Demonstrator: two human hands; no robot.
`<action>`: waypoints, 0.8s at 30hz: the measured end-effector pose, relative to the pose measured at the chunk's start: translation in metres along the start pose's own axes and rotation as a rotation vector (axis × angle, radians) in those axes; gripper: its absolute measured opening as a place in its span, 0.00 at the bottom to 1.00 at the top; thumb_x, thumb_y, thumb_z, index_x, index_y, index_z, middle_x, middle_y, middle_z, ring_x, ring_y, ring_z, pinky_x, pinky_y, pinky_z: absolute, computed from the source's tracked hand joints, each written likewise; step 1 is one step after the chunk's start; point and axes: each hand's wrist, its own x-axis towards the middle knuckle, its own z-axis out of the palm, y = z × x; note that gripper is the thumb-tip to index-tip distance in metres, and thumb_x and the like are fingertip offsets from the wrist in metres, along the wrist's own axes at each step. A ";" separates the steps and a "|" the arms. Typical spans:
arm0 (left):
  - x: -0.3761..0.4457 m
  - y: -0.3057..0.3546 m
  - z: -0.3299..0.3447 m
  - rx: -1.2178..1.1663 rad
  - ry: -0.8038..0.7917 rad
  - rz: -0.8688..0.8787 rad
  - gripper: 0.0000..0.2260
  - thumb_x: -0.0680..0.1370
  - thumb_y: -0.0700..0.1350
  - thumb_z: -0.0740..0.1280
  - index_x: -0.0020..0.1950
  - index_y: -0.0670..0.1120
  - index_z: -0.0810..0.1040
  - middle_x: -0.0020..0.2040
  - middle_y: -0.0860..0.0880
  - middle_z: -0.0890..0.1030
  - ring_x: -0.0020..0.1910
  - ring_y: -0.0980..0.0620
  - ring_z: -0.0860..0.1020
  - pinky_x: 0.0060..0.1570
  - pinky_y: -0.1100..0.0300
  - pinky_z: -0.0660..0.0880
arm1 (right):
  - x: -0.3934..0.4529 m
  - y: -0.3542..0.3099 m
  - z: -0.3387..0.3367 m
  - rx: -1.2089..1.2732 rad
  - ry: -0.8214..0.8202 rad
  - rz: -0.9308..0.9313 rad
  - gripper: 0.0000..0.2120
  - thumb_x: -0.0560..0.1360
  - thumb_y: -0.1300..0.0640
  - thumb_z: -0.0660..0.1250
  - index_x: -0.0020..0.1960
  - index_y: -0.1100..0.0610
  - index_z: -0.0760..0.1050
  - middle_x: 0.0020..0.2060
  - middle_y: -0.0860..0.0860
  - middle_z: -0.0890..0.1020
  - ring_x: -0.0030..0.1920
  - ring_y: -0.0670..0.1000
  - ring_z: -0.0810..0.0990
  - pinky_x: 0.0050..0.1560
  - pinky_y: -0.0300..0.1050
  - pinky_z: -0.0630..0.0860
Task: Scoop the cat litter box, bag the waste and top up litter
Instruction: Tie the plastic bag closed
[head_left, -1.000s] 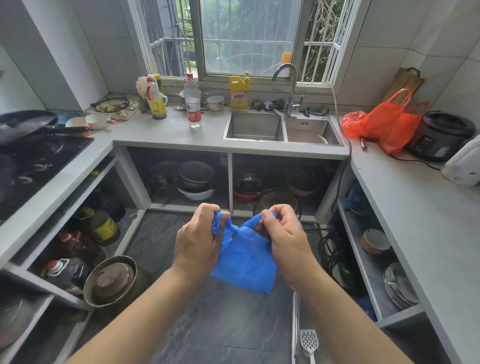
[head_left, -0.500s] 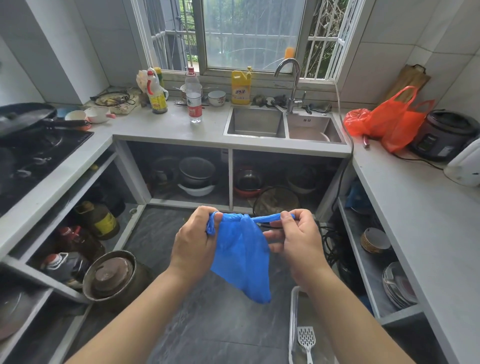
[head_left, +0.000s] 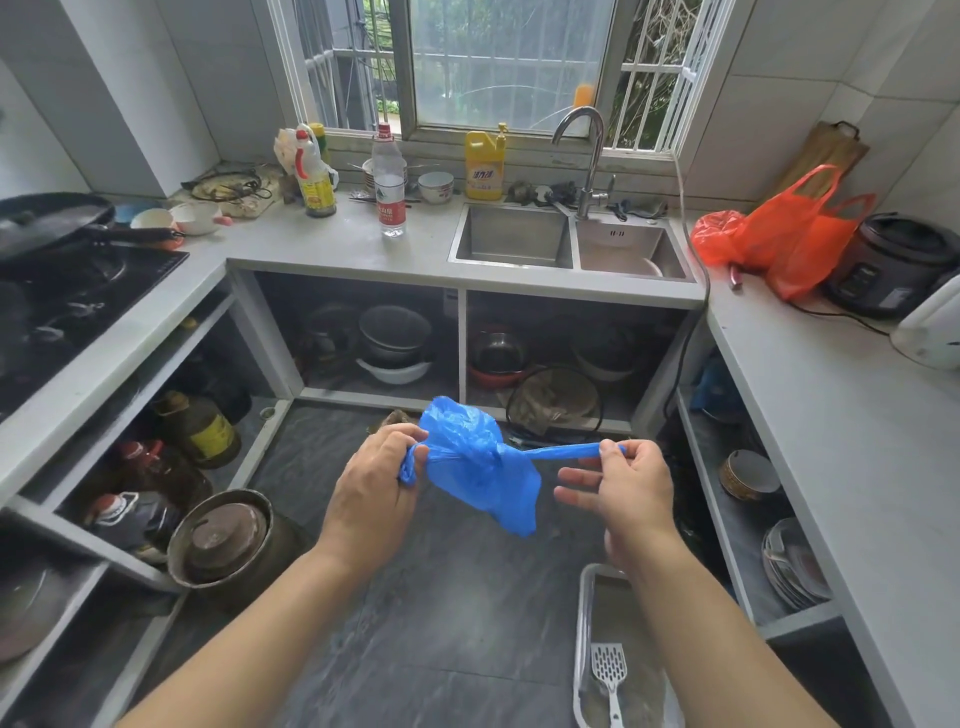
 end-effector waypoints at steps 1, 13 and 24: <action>-0.001 -0.002 -0.001 0.004 0.000 -0.022 0.07 0.83 0.46 0.63 0.52 0.46 0.79 0.58 0.55 0.79 0.56 0.52 0.78 0.56 0.49 0.77 | 0.001 0.001 -0.003 -0.002 0.011 0.001 0.05 0.85 0.59 0.57 0.51 0.58 0.68 0.51 0.64 0.79 0.36 0.56 0.87 0.31 0.50 0.83; -0.007 0.008 -0.002 -0.071 0.028 0.014 0.10 0.78 0.52 0.72 0.43 0.48 0.78 0.58 0.58 0.78 0.57 0.55 0.79 0.51 0.60 0.74 | -0.006 -0.004 -0.012 -0.202 -0.132 -0.204 0.02 0.79 0.59 0.69 0.48 0.56 0.76 0.42 0.56 0.84 0.35 0.47 0.83 0.37 0.47 0.82; -0.008 0.071 0.016 -0.461 -0.167 -0.153 0.07 0.82 0.49 0.68 0.47 0.48 0.74 0.38 0.53 0.83 0.36 0.54 0.80 0.40 0.57 0.77 | -0.038 -0.001 0.011 -0.234 -0.537 -0.268 0.01 0.77 0.63 0.71 0.48 0.59 0.80 0.41 0.59 0.85 0.39 0.50 0.83 0.41 0.50 0.81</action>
